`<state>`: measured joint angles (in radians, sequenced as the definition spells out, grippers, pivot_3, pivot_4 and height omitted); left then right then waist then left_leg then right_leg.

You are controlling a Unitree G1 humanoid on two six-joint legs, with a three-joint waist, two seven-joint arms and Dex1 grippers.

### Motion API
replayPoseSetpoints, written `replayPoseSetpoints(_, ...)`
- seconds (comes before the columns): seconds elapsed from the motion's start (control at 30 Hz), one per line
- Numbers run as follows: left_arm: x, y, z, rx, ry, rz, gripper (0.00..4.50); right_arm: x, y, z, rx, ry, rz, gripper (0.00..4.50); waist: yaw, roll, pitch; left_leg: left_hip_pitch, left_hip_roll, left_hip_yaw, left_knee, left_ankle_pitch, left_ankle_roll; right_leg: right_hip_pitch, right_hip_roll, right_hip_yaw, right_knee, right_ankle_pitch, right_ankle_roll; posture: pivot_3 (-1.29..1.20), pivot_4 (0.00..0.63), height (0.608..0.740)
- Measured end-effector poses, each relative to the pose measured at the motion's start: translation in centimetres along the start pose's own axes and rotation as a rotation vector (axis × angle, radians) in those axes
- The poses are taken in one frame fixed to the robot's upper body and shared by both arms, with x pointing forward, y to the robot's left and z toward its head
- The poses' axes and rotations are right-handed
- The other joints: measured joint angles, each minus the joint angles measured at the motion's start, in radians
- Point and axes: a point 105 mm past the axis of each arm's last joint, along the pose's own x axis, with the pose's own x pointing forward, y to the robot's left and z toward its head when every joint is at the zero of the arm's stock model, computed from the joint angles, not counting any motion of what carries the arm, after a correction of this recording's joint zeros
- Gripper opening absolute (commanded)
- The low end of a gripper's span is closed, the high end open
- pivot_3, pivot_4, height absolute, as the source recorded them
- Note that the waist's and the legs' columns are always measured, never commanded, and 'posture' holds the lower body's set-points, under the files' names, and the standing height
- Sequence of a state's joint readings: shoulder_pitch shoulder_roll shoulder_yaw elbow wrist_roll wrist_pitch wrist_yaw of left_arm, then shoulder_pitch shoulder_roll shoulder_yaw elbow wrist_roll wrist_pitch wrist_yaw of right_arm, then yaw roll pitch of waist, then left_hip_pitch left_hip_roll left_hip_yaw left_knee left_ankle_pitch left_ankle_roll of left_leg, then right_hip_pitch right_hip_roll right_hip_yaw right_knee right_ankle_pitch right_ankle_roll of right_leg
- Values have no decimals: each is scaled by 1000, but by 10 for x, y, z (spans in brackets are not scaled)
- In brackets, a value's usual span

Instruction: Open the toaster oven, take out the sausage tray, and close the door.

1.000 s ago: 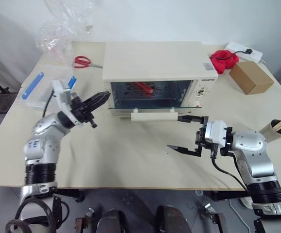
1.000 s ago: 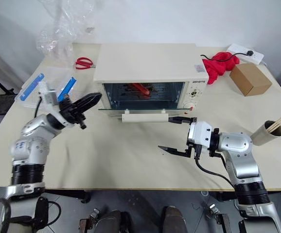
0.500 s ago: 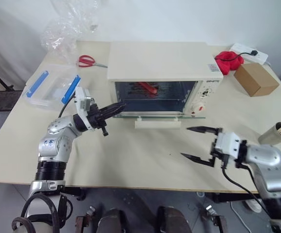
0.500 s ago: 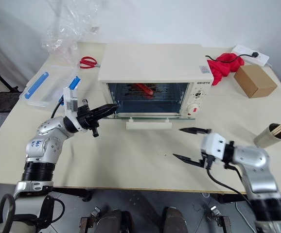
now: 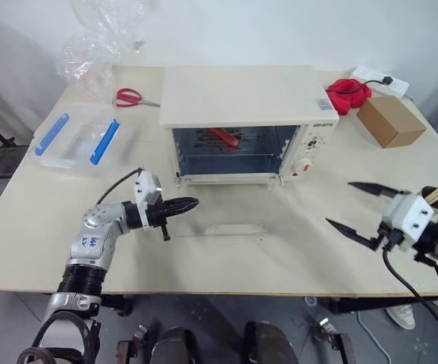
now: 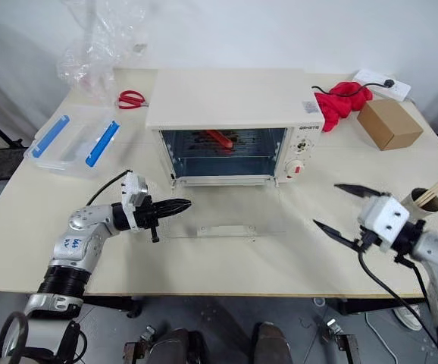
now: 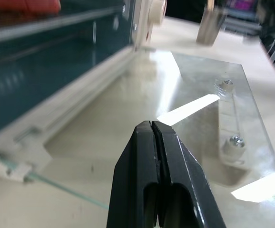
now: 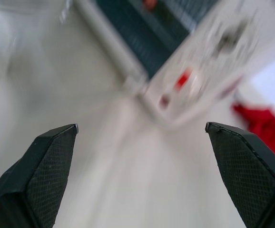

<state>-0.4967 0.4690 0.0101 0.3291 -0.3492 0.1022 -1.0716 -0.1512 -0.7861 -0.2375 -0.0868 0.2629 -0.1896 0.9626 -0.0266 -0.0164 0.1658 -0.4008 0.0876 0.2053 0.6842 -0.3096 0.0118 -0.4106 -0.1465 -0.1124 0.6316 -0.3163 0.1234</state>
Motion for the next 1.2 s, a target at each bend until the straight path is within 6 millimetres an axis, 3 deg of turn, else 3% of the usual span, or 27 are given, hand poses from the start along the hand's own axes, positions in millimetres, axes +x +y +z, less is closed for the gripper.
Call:
replayPoseSetpoints(0.17, -3, 0, -1, 28, -9, 23, 21, 61, 21, 23, -93, -2, 72, 4500, -2, 0, 0, 0, 0, 1, 0, 0, 0, -2, -1, 0, 4, 0, 0, 0, 150, 740)
replayPoseSetpoints(0.3, -3, -2, -2, 16, -29, 41, 21, 90, 24, 35, -146, -13, 43, 4500, 3, 0, 0, -2, 0, 1, 1, 0, 0, -2, -1, -1, 4, 0, 0, 0, 150, 740)
replayPoseSetpoints(0.4, -8, -3, -2, -9, -39, 59, 503, 115, 15, 46, -265, -37, -37, 4500, -4, 0, 0, -2, 0, 1, 1, 0, 0, -2, -1, 0, 4, 0, 0, 0, 150, 740)
replayPoseSetpoints(0.53, -20, -17, 1, -45, -102, 73, 1635, 162, 4, 53, -467, -5, -148, 4500, -29, 0, 0, -2, 1, 2, 0, 2, -3, -6, -1, 0, 11, -1, -2, 0, 150, 740)
replayPoseSetpoints(0.67, -43, -14, 10, -39, -121, 145, 2848, 180, -2, 40, -584, 93, -188, 4500, -27, 0, 0, -2, 1, 2, -1, 2, -3, -7, -1, -2, 13, -1, -2, 0, 150, 740)
replayPoseSetpoints(0.83, -70, -13, 10, -47, -145, 261, 4326, 199, -1, 30, -600, 145, -207, 4500, -35, 0, 0, -2, 1, 1, -1, 2, -4, -7, -1, -1, 12, -2, -2, 0, 150, 740)
replayPoseSetpoints(0.87, -73, -13, 9, -50, -146, 279, 4420, 202, 0, 31, -609, 147, -205, 4500, -36, 0, 0, -2, 1, 2, -1, 2, -4, -7, -1, -1, 12, -2, -2, 0, 150, 740)
replayPoseSetpoints(1.2, -86, -13, 5, -42, -148, 336, 4500, 209, -3, 23, -657, 183, -226, 1445, -37, 0, 0, -3, 1, 8, -2, 3, -4, -7, -1, -1, 12, -2, -3, 0, 150, 740)
